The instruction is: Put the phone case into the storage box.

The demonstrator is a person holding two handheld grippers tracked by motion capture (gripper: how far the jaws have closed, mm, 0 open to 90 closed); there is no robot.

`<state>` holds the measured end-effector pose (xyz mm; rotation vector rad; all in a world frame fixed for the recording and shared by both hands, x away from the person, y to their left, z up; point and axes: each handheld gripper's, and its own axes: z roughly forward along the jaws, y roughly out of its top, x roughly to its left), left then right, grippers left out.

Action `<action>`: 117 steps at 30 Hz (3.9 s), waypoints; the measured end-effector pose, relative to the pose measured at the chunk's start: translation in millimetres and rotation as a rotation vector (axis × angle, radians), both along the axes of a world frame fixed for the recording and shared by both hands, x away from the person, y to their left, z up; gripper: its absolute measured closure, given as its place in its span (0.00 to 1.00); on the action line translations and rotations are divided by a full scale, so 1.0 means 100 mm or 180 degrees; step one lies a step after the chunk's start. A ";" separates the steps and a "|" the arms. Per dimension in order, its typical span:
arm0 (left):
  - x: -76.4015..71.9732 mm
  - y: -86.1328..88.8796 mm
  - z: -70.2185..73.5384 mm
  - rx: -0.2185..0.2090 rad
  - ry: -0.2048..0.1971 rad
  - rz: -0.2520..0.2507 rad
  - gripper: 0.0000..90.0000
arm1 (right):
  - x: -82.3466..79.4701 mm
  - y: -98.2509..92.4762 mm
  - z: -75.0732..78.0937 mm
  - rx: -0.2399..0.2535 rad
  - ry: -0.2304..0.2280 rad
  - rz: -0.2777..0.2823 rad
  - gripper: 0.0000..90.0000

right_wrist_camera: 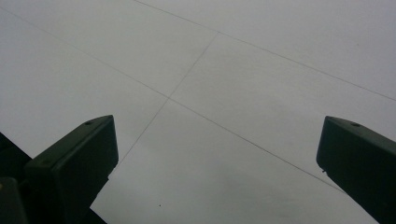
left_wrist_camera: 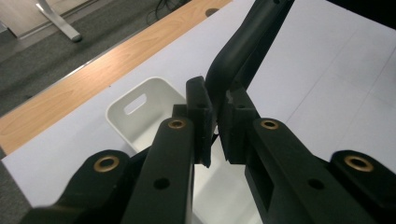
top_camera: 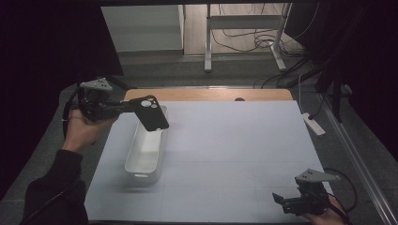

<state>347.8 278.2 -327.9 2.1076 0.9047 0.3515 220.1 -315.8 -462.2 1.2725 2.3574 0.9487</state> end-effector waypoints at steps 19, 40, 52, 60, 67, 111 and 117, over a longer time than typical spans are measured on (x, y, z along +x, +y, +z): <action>0.22 0.12 -0.15 0.0089 0.0024 0.0165 0.92 | 0.00 -0.01 0.00 0.0019 0.0002 0.0010 0.00; 0.49 0.09 -0.40 0.0150 0.0093 0.0266 0.92 | 0.01 -0.01 0.00 0.0041 0.0017 0.0017 0.00; 0.63 0.07 -0.51 0.0240 0.0115 0.0293 0.92 | 0.01 -0.02 0.00 0.0046 0.0044 0.0018 0.00; 0.74 0.04 -0.57 0.0276 0.0110 0.0296 0.92 | 0.01 -0.02 0.00 0.0049 0.0047 0.0027 0.00; 0.82 0.02 -0.65 0.0321 0.0123 0.0301 0.92 | 0.01 -0.02 0.00 0.0057 0.0061 0.0027 0.00; 1.16 -0.01 -0.99 0.0357 -0.0171 0.0399 0.89 | 0.03 -0.02 -0.01 0.0071 0.0124 0.0056 0.00; 1.19 -0.02 -1.00 0.0335 -0.0156 0.0509 0.87 | 0.03 -0.02 -0.01 0.0075 0.0125 0.0061 0.00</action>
